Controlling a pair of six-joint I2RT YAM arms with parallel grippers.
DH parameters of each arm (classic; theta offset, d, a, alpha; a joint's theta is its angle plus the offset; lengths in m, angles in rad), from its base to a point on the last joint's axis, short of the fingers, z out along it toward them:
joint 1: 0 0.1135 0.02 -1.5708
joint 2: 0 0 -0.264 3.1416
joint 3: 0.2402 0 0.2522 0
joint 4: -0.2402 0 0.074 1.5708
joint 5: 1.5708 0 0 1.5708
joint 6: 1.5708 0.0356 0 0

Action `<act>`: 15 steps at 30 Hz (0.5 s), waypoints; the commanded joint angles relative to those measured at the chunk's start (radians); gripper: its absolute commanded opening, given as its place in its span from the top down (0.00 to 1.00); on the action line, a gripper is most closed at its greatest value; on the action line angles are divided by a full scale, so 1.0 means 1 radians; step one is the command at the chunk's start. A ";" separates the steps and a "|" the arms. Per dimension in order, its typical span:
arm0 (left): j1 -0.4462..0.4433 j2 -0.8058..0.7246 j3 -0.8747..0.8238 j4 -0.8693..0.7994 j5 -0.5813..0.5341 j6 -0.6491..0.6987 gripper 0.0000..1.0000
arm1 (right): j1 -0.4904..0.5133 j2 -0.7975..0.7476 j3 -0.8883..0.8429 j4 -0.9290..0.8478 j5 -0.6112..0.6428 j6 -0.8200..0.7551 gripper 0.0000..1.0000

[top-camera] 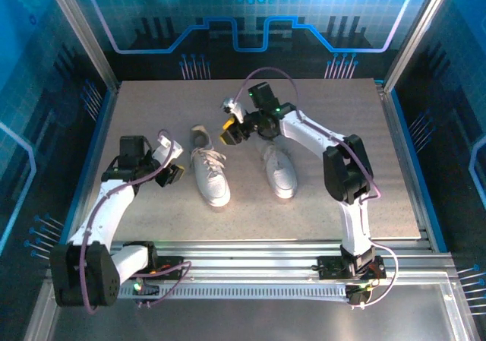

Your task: Tie the shoes

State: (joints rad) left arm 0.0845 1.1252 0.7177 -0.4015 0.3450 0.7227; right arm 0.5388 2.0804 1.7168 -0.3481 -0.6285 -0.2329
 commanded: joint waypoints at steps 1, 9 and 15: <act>0.023 0.112 0.078 0.075 0.034 0.089 0.53 | 0.005 0.001 -0.044 -0.069 0.035 -0.062 0.47; 0.032 0.361 0.261 0.075 0.110 0.087 0.63 | 0.034 0.096 0.003 -0.111 0.051 -0.082 0.47; 0.032 0.346 0.179 0.255 0.087 0.069 0.52 | 0.060 0.167 0.066 -0.159 0.062 -0.108 0.47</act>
State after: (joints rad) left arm 0.1097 1.4841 0.9340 -0.2485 0.4011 0.7876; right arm 0.5819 2.2173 1.7313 -0.4530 -0.5747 -0.3065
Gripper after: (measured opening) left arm 0.473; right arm 0.529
